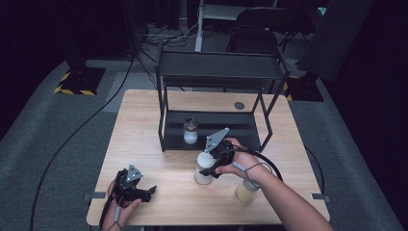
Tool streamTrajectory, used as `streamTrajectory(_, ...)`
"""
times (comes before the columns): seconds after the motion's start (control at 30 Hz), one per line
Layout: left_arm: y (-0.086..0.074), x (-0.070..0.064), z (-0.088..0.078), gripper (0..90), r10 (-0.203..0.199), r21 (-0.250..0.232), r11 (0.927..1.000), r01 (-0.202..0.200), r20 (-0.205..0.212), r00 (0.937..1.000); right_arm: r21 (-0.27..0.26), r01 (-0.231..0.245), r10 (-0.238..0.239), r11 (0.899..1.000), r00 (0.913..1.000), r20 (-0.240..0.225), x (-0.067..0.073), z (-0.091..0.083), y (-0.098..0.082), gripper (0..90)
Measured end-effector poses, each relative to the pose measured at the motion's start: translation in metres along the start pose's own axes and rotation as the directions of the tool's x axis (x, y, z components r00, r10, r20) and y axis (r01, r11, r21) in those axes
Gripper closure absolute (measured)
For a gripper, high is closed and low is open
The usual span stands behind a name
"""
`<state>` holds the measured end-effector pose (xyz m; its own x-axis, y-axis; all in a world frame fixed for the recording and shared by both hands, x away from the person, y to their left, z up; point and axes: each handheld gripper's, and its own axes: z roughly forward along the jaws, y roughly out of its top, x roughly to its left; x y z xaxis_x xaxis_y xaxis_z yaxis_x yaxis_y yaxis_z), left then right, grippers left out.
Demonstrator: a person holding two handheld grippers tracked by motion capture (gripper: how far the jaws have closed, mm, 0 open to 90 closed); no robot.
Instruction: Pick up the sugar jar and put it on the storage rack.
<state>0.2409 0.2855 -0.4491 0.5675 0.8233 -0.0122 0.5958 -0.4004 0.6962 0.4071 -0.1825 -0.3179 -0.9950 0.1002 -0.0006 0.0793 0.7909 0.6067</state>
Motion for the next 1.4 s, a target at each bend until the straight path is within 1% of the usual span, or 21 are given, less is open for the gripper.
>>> streamTrajectory(0.1,0.0,0.0,0.0,3.1,0.0,0.0,1.0,0.0,0.001,1.0,0.011,0.009,-0.009,1.0,1.0,-0.004,0.0,0.001,0.002,25.9)
streamTrajectory(0.17,0.0,0.0,0.0,3.1,0.0,-0.001,1.0,0.0,0.001,1.0,0.012,0.005,-0.005,1.0,0.9999,-0.009,-0.001,0.002,0.002,26.8)
streamTrajectory(0.3,0.0,0.0,0.0,3.1,0.0,0.0,1.0,0.0,0.0,1.0,0.011,0.003,-0.003,1.0,1.0,-0.005,-0.001,0.002,0.001,33.0)
streamTrajectory(0.37,0.0,0.0,0.0,3.1,0.0,0.0,1.0,0.0,0.0,1.0,0.008,0.001,-0.001,1.0,1.0,-0.006,-0.002,0.002,0.001,33.2)
streamTrajectory(0.8,0.0,0.0,0.0,3.1,0.0,0.0,1.0,0.0,0.001,1.0,0.044,0.009,-0.01,0.999,0.9999,0.003,-0.002,-0.002,0.008,33.7)
streamTrajectory(0.83,0.0,0.0,0.0,3.1,0.0,0.0,1.0,0.0,0.001,1.0,0.042,0.002,-0.002,0.999,1.0,0.004,-0.003,-0.003,0.008,33.7)
streamTrajectory(1.07,0.0,0.0,0.0,3.1,0.0,0.0,1.0,0.0,0.001,1.0,0.023,-0.011,0.011,1.0,0.9998,0.013,-0.007,-0.017,0.01,33.7)
streamTrajectory(1.13,0.0,0.0,0.0,3.1,0.0,0.0,1.0,0.0,0.0,1.0,0.024,-0.011,0.01,1.0,0.9998,0.015,-0.008,-0.021,0.012,33.7)
streamTrajectory(1.3,0.0,0.0,0.0,3.1,0.0,0.0,1.0,0.0,0.0,1.0,0.033,-0.01,0.008,0.999,0.9993,0.035,-0.009,-0.031,0.018,33.8)
streamTrajectory(1.4,0.0,0.0,0.0,3.1,0.0,0.0,1.0,0.0,0.0,1.0,0.026,-0.009,0.008,1.0,0.9991,0.042,-0.011,-0.037,0.021,33.8)
